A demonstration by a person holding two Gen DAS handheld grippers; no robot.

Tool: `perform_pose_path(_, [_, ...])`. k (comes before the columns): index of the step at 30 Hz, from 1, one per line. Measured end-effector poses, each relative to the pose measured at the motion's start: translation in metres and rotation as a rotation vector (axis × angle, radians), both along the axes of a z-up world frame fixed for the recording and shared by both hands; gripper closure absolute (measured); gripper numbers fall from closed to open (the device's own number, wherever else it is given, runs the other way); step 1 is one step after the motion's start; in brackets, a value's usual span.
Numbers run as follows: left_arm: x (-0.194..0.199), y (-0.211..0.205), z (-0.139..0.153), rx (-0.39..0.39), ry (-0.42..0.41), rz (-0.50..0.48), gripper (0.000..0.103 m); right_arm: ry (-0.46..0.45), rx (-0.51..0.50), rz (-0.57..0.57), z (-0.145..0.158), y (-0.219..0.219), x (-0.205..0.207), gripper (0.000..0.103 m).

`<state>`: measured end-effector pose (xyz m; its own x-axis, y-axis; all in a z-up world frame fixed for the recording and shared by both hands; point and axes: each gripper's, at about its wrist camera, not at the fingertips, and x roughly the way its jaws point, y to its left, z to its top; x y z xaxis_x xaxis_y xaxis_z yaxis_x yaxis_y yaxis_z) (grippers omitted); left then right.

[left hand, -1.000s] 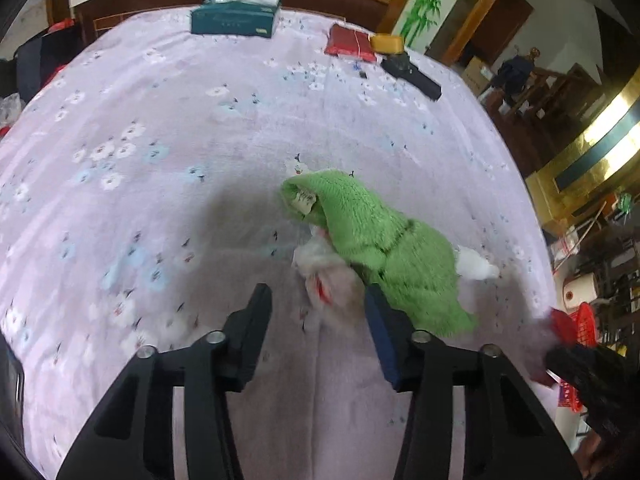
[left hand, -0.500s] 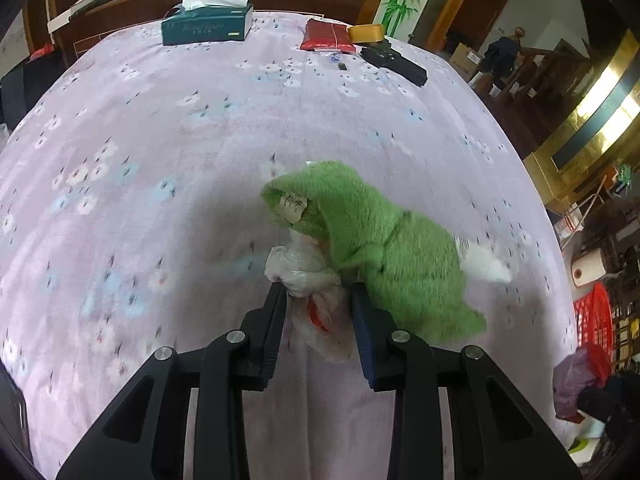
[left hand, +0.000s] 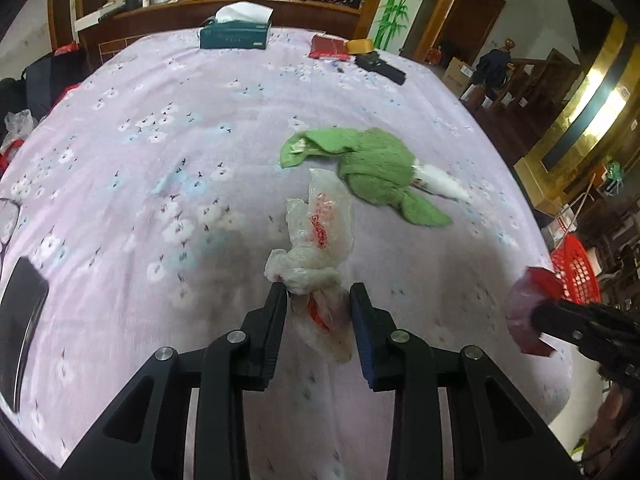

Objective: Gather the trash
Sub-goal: 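Lift the plastic bag and red cloth and carry both toward the red basket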

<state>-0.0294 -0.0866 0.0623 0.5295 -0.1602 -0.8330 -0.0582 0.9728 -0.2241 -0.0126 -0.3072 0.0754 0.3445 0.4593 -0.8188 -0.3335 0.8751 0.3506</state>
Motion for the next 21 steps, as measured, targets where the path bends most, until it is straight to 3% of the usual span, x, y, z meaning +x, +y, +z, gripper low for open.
perform_pose_path(8, [-0.035,-0.052,0.025,0.050,-0.081,-0.098,0.072,-0.020,-0.008,-0.071,0.008,-0.019,-0.016,0.075])
perform_pose_path(21, [-0.041,-0.090,0.050,0.073,-0.149,-0.180,0.072,-0.083,-0.053,-0.165,0.031,-0.053,-0.040,0.074])
